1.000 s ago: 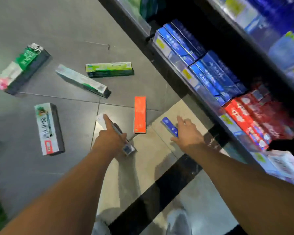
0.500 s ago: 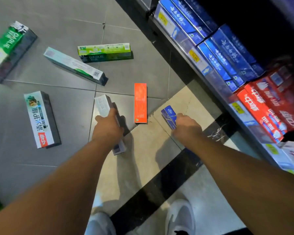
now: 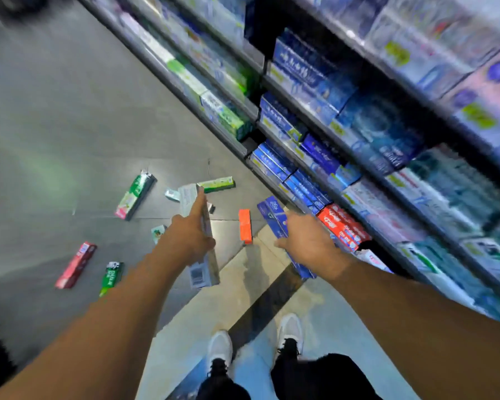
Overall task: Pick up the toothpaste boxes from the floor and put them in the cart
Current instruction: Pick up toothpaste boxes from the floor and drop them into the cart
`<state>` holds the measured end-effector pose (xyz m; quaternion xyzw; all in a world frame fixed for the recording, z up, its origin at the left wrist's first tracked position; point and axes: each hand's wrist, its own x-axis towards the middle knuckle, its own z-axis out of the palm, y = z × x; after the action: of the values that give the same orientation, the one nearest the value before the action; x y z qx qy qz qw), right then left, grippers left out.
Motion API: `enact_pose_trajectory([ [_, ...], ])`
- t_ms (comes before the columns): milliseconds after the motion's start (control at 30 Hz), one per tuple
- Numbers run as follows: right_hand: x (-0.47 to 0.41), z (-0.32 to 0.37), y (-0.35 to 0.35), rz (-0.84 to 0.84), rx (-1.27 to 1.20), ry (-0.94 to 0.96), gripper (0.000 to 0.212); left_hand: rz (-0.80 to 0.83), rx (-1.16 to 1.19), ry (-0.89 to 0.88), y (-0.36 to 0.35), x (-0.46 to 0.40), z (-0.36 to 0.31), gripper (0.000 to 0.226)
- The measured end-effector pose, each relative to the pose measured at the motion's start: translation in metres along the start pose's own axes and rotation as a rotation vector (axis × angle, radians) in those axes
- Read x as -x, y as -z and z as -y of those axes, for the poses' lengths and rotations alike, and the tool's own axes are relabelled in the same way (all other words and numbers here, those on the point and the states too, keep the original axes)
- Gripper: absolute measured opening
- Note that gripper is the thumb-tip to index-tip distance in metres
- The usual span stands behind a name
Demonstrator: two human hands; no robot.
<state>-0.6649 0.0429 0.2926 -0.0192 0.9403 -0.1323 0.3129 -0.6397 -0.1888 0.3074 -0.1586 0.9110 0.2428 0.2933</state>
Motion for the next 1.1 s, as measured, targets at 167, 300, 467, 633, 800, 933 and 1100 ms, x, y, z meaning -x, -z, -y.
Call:
enact_pose_trajectory([
  [167, 0.112, 0.042, 0.113, -0.111, -0.077, -0.027, 0.045, -0.088, -0.001, -0.141, 0.122, 0.105, -0.059, 0.108],
  [300, 0.188, 0.051, 0.172, -0.248, -0.209, -0.073, 0.046, -0.053, 0.044, -0.144, 0.185, 0.157, -0.095, 0.066],
  [467, 0.280, 0.035, 0.207, -0.389, -0.380, -0.171, 0.042, 0.092, -0.010, -0.424, 0.212, 0.209, -0.156, 0.046],
  [633, 0.372, -0.006, 0.218, -0.475, -0.534, -0.297, 0.035, 0.226, -0.111, -0.645, 0.192, 0.261, -0.223, 0.054],
  [800, 0.467, -0.074, 0.209, -0.593, -0.619, -0.480, 0.032, 0.327, -0.268, -0.868, 0.138, 0.330, -0.296, 0.052],
  [933, 0.558, -0.130, 0.183, -0.712, -0.729, -0.608, 0.026, 0.402, -0.382, -1.057, 0.074, 0.393, -0.364, 0.063],
  [1100, 0.683, -0.207, 0.118, -0.810, -0.812, -0.839, 0.030, 0.534, -0.484, -1.244, -0.040, 0.498, -0.426, 0.067],
])
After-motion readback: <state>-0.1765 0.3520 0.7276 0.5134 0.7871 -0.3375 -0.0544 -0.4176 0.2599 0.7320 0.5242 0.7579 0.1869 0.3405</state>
